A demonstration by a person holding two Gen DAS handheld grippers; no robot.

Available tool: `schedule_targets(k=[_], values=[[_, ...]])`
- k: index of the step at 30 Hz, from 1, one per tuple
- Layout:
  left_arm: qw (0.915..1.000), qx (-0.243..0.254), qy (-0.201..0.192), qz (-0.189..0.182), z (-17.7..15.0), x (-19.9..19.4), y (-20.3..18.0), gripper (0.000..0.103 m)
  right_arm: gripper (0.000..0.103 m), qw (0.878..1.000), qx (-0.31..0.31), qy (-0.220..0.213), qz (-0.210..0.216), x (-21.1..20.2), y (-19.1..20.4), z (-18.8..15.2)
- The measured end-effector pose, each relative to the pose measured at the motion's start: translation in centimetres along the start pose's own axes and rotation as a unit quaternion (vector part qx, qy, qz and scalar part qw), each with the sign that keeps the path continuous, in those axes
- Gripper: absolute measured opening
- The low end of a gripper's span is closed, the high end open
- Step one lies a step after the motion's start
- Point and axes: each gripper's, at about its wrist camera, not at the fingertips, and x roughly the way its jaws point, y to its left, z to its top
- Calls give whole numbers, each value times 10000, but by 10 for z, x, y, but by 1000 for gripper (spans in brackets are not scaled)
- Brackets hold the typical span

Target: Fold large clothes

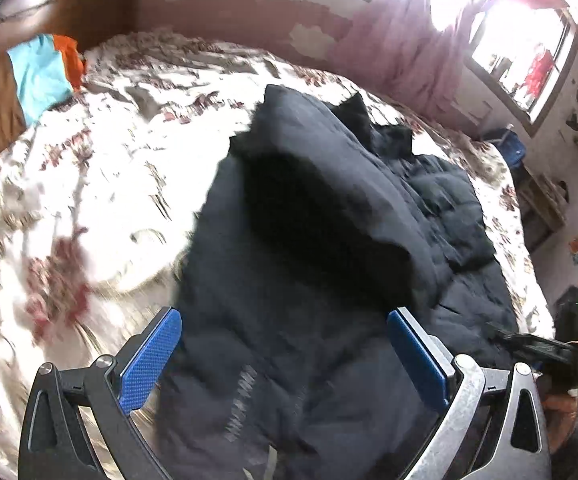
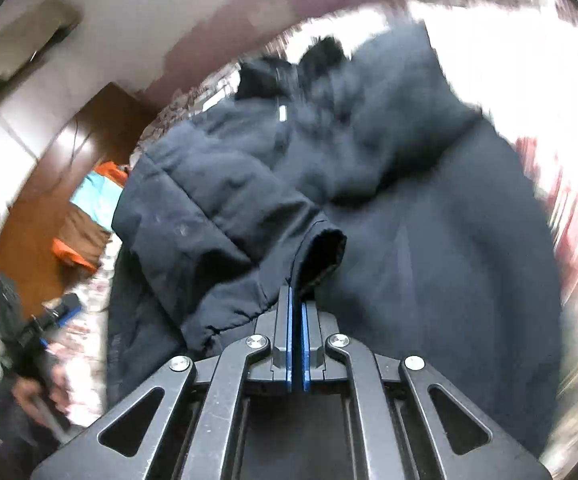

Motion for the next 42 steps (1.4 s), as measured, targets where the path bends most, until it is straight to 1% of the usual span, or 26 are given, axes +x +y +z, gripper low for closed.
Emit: schedule_targets(k=[3, 6, 8, 10, 11, 13, 14, 15, 16, 17, 18, 19, 20, 22, 24, 25, 27, 28, 29, 30, 32, 35, 38, 40, 41, 42], values=[[9996, 130, -175, 201, 19, 4, -1, 103, 4, 9974, -431, -380, -423, -16, -3, 47], [9989, 237, -318, 229, 40, 12, -8, 103, 4, 9940, -550, -614, -717, -17, -13, 91], [9980, 328, -452, 280, 55, 21, -15, 103, 4, 9907, -653, -771, -916, -10, -22, 118], [9966, 481, -550, 391, 71, 33, -24, 103, 4, 9863, -779, -828, -1195, 2, -28, 135], [9958, 569, -572, 426, 77, 38, -28, 103, 7, 9846, -786, -799, -1345, 6, -32, 139], [9940, 721, -616, 537, 91, 52, -38, 103, 9, 9801, -780, -763, -1656, 21, -28, 145], [9933, 808, -612, 559, 100, 63, -46, 103, 9, 9767, -820, -815, -1810, 24, -27, 144], [9932, 846, -597, 540, 105, 70, -52, 103, 12, 9728, -907, -904, -1932, 27, -25, 144], [9932, 871, -579, 503, 111, 77, -57, 103, 22, 9679, -1103, -985, -2035, 31, -20, 143], [9936, 909, -536, 415, 118, 88, -65, 103, 39, 9646, -1253, -1017, -2088, 33, -16, 144], [9938, 948, -476, 337, 122, 97, -71, 103, 46, 9622, -1418, -1068, -2067, 36, -12, 143], [9938, 1015, -369, 256, 128, 109, -79, 103, 48, 9617, -1592, -1090, -1948, 39, -8, 141], [9934, 1089, -272, 245, 131, 118, -87, 103, 48, 9616, -1717, -1045, -1870, 43, -3, 142], [9913, 1275, -86, 314, 134, 135, -99, 103, 48, 9605, -2132, -725, -1635, 59, 7, 134], [9878, 1482, 86, 462, 134, 152, -106, 103, 48, 9576, -2378, -426, -1569, 76, 15, 129], [9857, 1576, 185, 571, 132, 160, -108, 103, 48, 9536, -2558, -191, -1577, 89, 18, 124], [9764, 1908, 447, 909, 126, 179, -113, 103, 48, 9469, -2746, -26, -1675, 103, 20, 115], [9718, 2065, 510, 1022, 123, 185, -115, 103, 48, 9443, -2817, 33, -1700, 110, 20, 111], [9662, 2256, 497, 1144, 119, 189, -118, 103, 48, 9435, -2835, 61, -1712, 115, 19, 108], [9636, 2351, 441, 1193, 116, 190, -120, 103, 48, 9436, -2826, 77, -1721, 119, 18, 107], [9602, 2449, 388, 1283, 110, 192, -120, 103, 48, 9443, -2797, 125, -1727, 124, 18, 106], [9545, 2577, 462, 1428, 108, 200, -123, 103, 48, 9428, -2825, 205, -1760, 131, 18, 105], [9531, 2564, 604, 1492, 111, 206, -124, 103, 49, 9439, -2818, 340, -1689, 129, 16, 108], [9533, 2537, 814, 1420, 118, 206, -124, 103, 50, 9490, -2759, 631, -1391, 120, 13, 121], [9531, 2538, 947, 1348, 124, 207, -125, 103, 51, 9512, -2708, 697, -1302, 119, 12, 127], [9534, 2526, 1069, 1256, 129, 205, -124, 103, 51, 9567, -2570, 722, -1162, 109, 9, 137]])
